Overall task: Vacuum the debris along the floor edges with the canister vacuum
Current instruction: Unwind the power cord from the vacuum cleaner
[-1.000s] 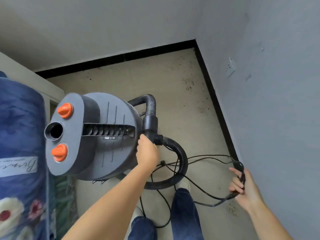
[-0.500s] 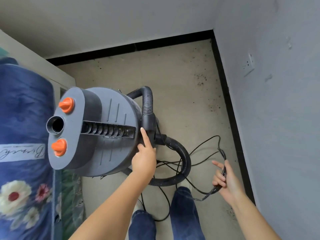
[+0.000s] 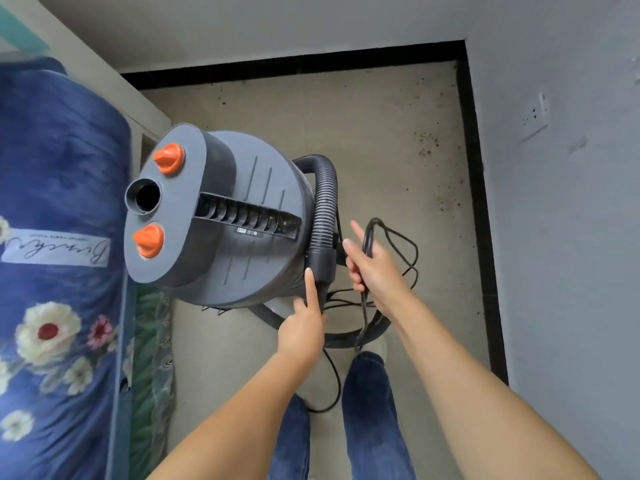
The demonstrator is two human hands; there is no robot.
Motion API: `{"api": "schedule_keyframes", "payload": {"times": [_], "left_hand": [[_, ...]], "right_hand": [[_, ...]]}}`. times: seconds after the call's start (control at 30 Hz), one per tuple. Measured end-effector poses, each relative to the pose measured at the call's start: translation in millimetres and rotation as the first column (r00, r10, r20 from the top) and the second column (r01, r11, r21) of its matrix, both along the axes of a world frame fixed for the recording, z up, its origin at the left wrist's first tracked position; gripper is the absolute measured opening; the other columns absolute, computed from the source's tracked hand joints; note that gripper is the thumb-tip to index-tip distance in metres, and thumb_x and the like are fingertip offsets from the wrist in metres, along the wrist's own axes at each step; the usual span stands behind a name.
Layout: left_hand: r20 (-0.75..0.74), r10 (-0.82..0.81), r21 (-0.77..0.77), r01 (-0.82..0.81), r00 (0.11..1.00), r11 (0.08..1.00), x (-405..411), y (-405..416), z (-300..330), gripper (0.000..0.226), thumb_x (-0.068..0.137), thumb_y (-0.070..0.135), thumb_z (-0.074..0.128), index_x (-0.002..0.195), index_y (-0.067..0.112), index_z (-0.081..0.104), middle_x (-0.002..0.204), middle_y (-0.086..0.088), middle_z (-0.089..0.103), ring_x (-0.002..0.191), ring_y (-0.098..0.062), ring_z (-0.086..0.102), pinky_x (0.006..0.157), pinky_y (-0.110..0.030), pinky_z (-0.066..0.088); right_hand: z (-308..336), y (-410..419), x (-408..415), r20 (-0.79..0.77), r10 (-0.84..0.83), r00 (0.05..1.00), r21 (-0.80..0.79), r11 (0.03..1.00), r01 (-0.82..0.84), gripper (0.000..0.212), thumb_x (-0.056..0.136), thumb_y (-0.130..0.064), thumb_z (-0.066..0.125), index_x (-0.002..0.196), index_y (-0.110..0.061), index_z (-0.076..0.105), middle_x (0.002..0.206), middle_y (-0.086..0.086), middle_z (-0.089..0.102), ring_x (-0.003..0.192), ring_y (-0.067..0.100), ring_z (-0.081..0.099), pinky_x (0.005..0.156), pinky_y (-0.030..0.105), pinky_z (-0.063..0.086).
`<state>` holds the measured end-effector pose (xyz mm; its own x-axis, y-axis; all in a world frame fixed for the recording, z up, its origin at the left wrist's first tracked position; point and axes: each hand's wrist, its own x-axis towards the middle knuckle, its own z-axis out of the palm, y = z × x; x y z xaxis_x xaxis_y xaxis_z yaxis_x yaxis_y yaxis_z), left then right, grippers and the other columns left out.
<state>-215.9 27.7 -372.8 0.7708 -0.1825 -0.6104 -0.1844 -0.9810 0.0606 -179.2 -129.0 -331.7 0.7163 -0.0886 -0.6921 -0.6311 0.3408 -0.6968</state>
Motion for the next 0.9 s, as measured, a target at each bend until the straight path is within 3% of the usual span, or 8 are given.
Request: {"api": "schedule_keyframes", "payload": {"times": [0.07,0.13,0.23,0.4,0.47,0.57,0.7,0.9], "left_hand": [[-0.005,-0.029,0.006,0.029,1.0,1.0,1.8,2.9,1.1,0.098,0.1,0.026,0.047,0.127,0.018,-0.046,0.118,-0.011,0.051,0.079,-0.025,0.064,0.056,-0.03,0.042],[-0.013,-0.061,0.012,0.061,0.998,0.998,3.9,6.8,0.9,0.093,0.101,0.028,0.044,0.129,0.018,-0.043,0.124,-0.014,0.05,0.083,-0.026,0.065,0.056,-0.031,0.043],[-0.039,-0.088,0.02,0.089,0.995,0.996,4.3,9.7,-0.3,0.088,0.102,0.029,0.042,0.133,0.017,-0.04,0.13,-0.017,0.05,0.085,-0.027,0.064,0.055,-0.031,0.041],[-0.018,-0.154,0.015,0.155,0.988,0.988,2.3,18.8,-23.0,0.1,0.1,0.021,0.046,0.12,0.018,-0.052,0.114,-0.014,0.057,0.061,-0.02,0.048,0.051,-0.031,0.039],[0.019,-0.195,0.015,0.195,0.981,0.981,0.2,21.7,-29.0,0.104,0.099,0.021,0.049,0.117,0.017,-0.054,0.112,-0.013,0.058,0.056,-0.017,0.045,0.048,-0.03,0.037],[0.018,-0.127,-0.072,0.128,0.992,0.989,-6.7,31.4,-25.9,0.104,0.097,0.019,0.052,0.125,0.024,-0.048,0.108,-0.011,0.057,0.058,-0.017,0.047,0.051,-0.031,0.042],[-0.117,0.043,-0.277,-0.074,0.992,0.958,-14.3,62.5,-5.9,0.081,0.099,0.016,0.043,0.151,0.027,-0.018,0.116,-0.011,0.053,0.083,-0.029,0.06,0.064,-0.036,0.047],[-0.299,-0.102,-0.293,0.01,0.949,0.956,-45.5,85.8,25.1,0.05,0.097,0.007,0.033,0.146,0.017,0.028,0.12,-0.014,0.056,0.103,-0.031,0.057,0.082,-0.039,0.047]], "right_hand": [[-6.6,19.0,25.6,0.032,0.142,0.989,-0.169,0.976,-0.135,0.054,0.098,-0.024,0.052,0.147,-0.037,0.031,0.068,-0.01,0.044,0.057,0.005,0.041,0.051,0.018,0.038],[-16.8,31.0,38.2,0.026,0.255,0.966,-0.402,0.888,-0.224,0.055,0.097,-0.024,0.052,0.146,-0.041,0.033,0.083,-0.013,0.056,0.079,0.012,0.056,0.071,0.027,0.05],[-29.7,38.6,38.6,-0.041,0.319,0.947,-0.581,0.763,-0.283,0.057,0.098,-0.02,0.051,0.147,-0.041,0.032,0.122,0.003,0.063,0.108,0.021,0.059,0.094,0.031,0.046],[-34.9,48.4,36.1,-0.103,0.374,0.922,-0.639,0.685,-0.35,0.06,0.1,-0.016,0.049,0.147,-0.045,0.026,0.113,0.009,0.063,0.093,0.022,0.062,0.091,0.033,0.05],[-29.6,46.9,33.5,-0.105,0.375,0.921,-0.58,0.729,-0.363,0.061,0.1,-0.014,0.047,0.147,-0.046,0.025,0.091,0.005,0.061,0.071,0.018,0.058,0.073,0.032,0.054],[-5.8,33.4,20.5,-0.097,0.305,0.947,-0.347,0.882,-0.319,0.054,0.1,-0.013,0.046,0.145,-0.039,0.031,0.063,0.003,0.047,0.044,0.009,0.04,0.041,0.02,0.038],[34.6,-6.8,-37.3,-0.211,0.109,0.971,-0.327,0.929,-0.175,0.025,0.099,-0.015,0.047,0.116,-0.007,0.063,0.054,-0.002,0.035,0.04,0.007,0.028,0.037,0.017,0.022],[81.8,-39.7,-159.9,-0.436,-0.015,0.9,-0.383,0.908,-0.17,0.026,0.101,-0.016,0.042,0.106,-0.002,0.064,0.048,-0.002,0.034,0.032,0.007,0.024,0.034,0.015,0.017]]}}
